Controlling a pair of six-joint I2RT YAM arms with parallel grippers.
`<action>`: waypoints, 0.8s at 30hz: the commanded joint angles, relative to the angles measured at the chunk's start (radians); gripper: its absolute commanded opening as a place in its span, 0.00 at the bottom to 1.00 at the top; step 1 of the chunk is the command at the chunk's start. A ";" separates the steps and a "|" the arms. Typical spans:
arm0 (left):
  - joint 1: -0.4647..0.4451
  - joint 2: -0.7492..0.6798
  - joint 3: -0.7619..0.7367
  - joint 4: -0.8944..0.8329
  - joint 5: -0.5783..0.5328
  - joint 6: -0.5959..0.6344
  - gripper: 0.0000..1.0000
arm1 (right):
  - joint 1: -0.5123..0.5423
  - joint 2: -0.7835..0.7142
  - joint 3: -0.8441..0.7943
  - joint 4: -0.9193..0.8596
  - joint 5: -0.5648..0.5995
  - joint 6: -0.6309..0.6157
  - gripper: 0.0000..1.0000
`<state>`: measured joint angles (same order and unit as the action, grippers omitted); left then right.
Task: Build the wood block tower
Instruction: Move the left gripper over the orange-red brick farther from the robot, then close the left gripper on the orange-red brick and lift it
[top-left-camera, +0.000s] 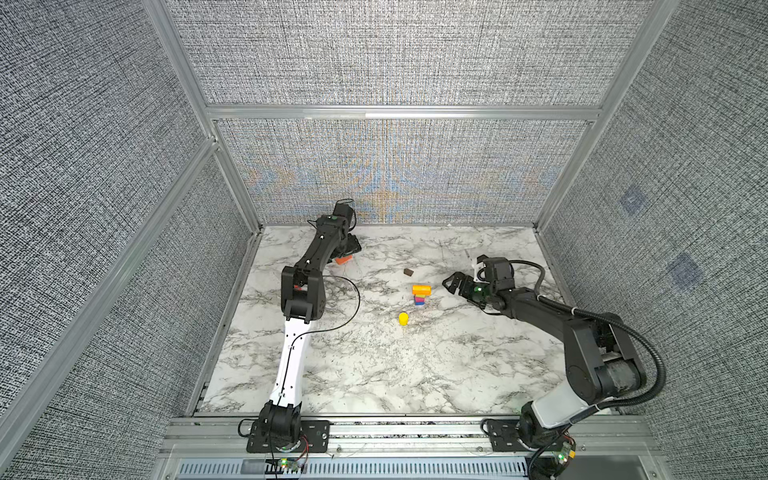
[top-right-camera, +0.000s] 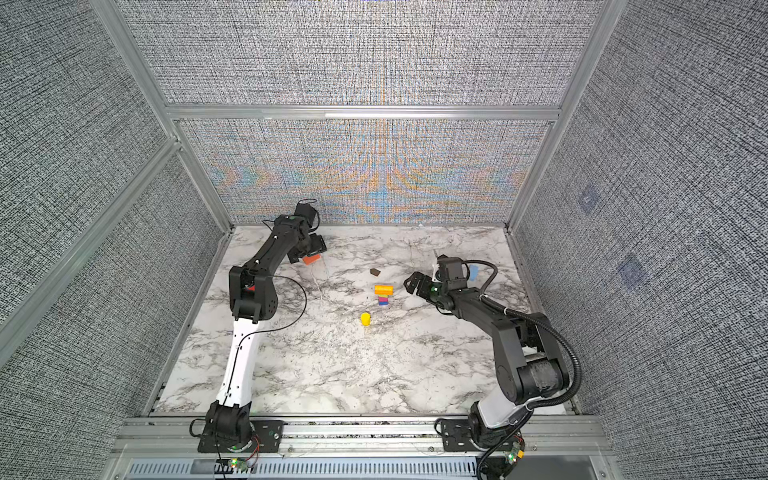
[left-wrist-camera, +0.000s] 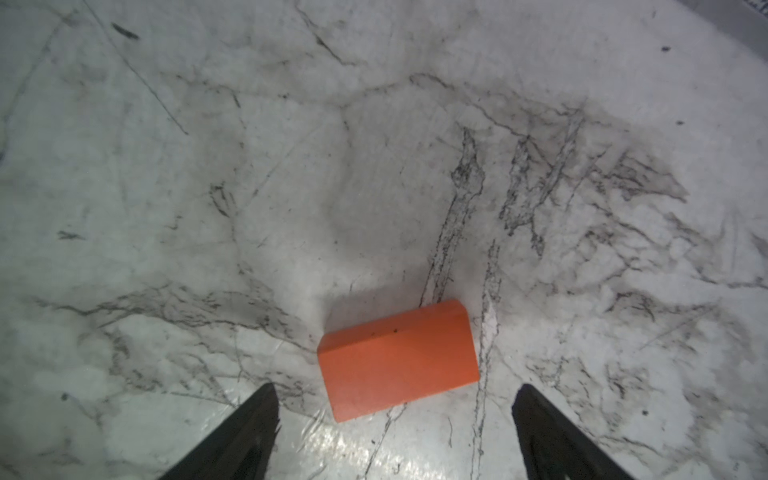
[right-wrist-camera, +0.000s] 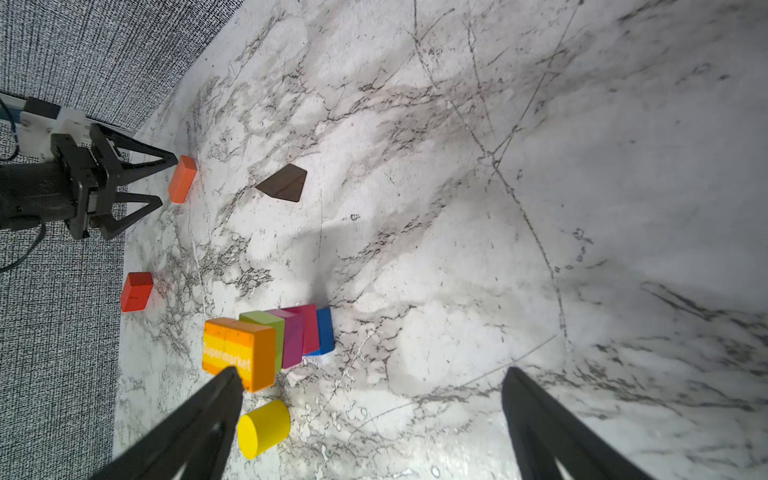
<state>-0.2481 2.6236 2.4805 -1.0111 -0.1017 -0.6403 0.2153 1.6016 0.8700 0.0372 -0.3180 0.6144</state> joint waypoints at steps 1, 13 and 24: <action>0.004 0.014 0.005 0.017 0.006 0.004 0.91 | 0.001 0.005 0.004 0.032 -0.006 0.000 0.99; 0.012 0.043 0.036 0.008 0.021 0.001 0.86 | 0.000 0.021 0.002 0.031 -0.008 0.000 0.99; 0.012 0.056 0.047 -0.015 0.036 0.005 0.76 | -0.001 0.027 0.005 0.030 -0.016 0.005 0.99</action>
<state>-0.2379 2.6717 2.5183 -1.0153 -0.0757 -0.6399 0.2146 1.6268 0.8700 0.0551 -0.3218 0.6147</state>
